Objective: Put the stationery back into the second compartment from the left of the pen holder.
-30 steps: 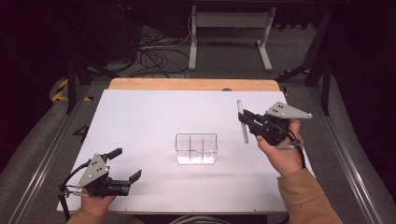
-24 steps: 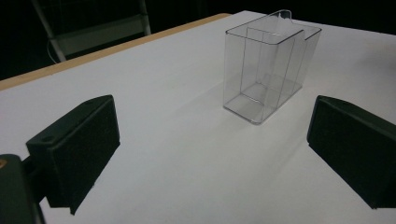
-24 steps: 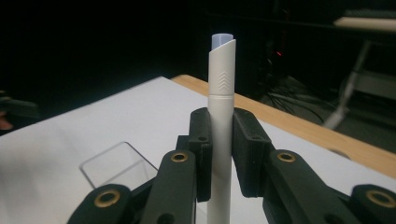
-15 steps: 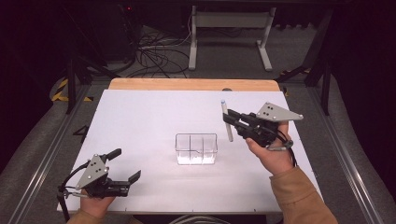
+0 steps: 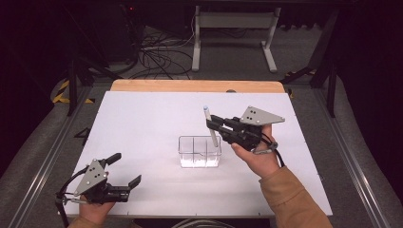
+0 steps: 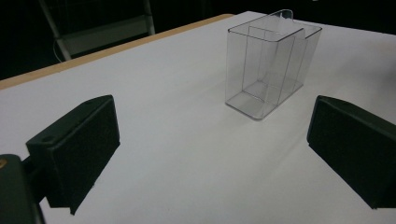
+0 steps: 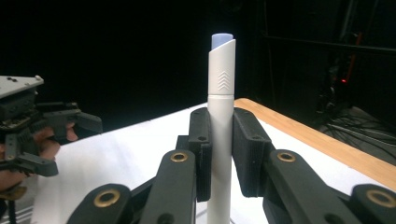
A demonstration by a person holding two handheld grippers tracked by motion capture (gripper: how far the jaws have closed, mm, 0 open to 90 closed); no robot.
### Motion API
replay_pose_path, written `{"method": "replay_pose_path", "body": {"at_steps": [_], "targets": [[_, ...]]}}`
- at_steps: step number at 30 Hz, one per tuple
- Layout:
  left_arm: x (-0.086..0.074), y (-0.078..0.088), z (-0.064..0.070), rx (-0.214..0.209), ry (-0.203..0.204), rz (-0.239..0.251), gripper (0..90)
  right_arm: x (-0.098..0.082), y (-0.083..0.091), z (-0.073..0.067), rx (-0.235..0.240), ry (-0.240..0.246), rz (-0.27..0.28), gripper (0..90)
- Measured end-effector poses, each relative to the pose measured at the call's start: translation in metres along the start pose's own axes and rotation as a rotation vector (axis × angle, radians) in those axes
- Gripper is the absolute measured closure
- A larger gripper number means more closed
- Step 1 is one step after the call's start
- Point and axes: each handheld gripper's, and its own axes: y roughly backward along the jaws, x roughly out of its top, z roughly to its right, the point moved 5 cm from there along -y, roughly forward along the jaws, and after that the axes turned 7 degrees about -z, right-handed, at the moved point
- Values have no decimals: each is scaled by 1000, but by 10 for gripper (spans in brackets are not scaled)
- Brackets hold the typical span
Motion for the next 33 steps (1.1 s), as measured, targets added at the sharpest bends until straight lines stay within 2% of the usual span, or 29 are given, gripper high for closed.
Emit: {"method": "replay_pose_path", "body": {"at_steps": [12,17,28,33], "targets": [[0,0,0,0,1,2,33,-7,-23,-7,24,17,35,787],[0,0,0,1,5,4,33,-9,-31,-9,15,68,76,787],[1,-1,0,-6,-1,0,33,-17,-41,-13,38,39,65,786],[1,-2,0,-8,0,3,33,-23,-42,-15,53,24,32,786]]}}
